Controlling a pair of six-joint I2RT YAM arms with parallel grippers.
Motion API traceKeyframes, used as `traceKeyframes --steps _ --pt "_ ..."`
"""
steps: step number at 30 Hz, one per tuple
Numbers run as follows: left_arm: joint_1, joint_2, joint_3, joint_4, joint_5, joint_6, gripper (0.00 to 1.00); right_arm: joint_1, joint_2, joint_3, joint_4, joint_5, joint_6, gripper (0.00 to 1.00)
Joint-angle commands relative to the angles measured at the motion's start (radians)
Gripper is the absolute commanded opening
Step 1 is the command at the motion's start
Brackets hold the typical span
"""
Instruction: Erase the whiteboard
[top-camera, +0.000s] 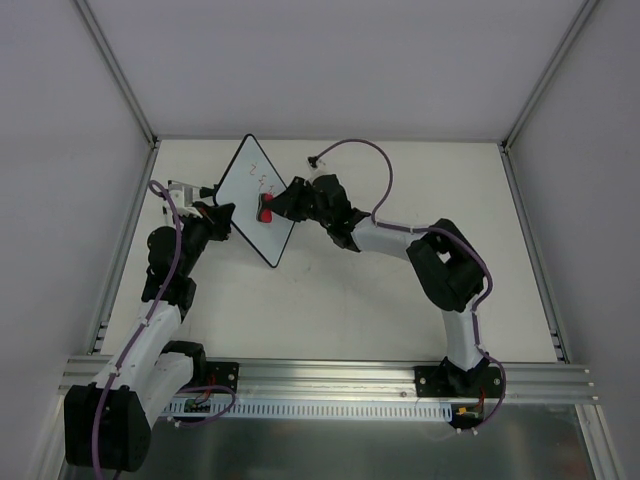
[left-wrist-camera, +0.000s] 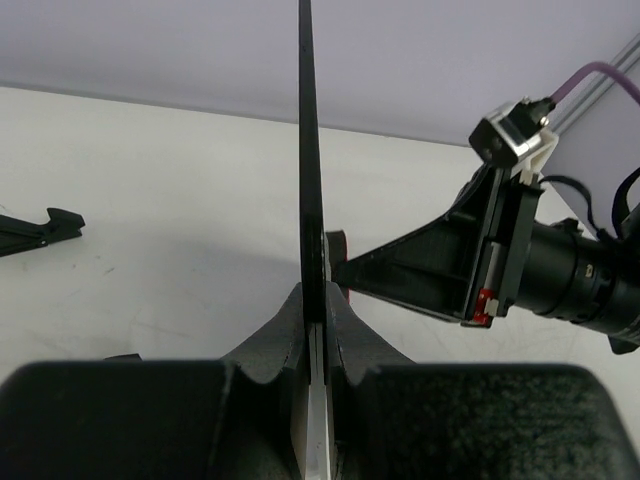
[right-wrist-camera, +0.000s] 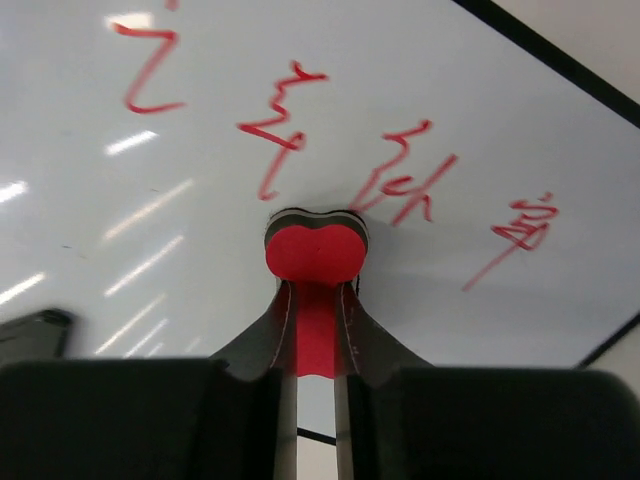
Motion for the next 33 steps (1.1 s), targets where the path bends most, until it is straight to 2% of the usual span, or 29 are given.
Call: traceKeyframes --steps 1,12,19,23,33 --pt "-0.031 0.023 0.009 -0.081 0.132 0.008 0.00 0.045 -0.036 0.121 0.108 -0.046 -0.006 0.13" --pt "-0.031 0.033 0.020 -0.092 0.140 0.022 0.00 0.086 -0.019 0.259 0.075 -0.118 -0.109 0.15" --pt "-0.031 0.027 0.027 -0.106 0.140 0.040 0.00 0.062 -0.034 0.159 0.061 -0.019 -0.098 0.15" --pt "-0.031 0.017 0.024 -0.121 0.149 0.051 0.00 0.028 -0.028 0.136 -0.007 0.044 -0.126 0.14" --pt "-0.031 0.004 0.021 -0.143 0.172 0.060 0.00 -0.038 0.044 0.142 -0.076 -0.023 -0.124 0.14"
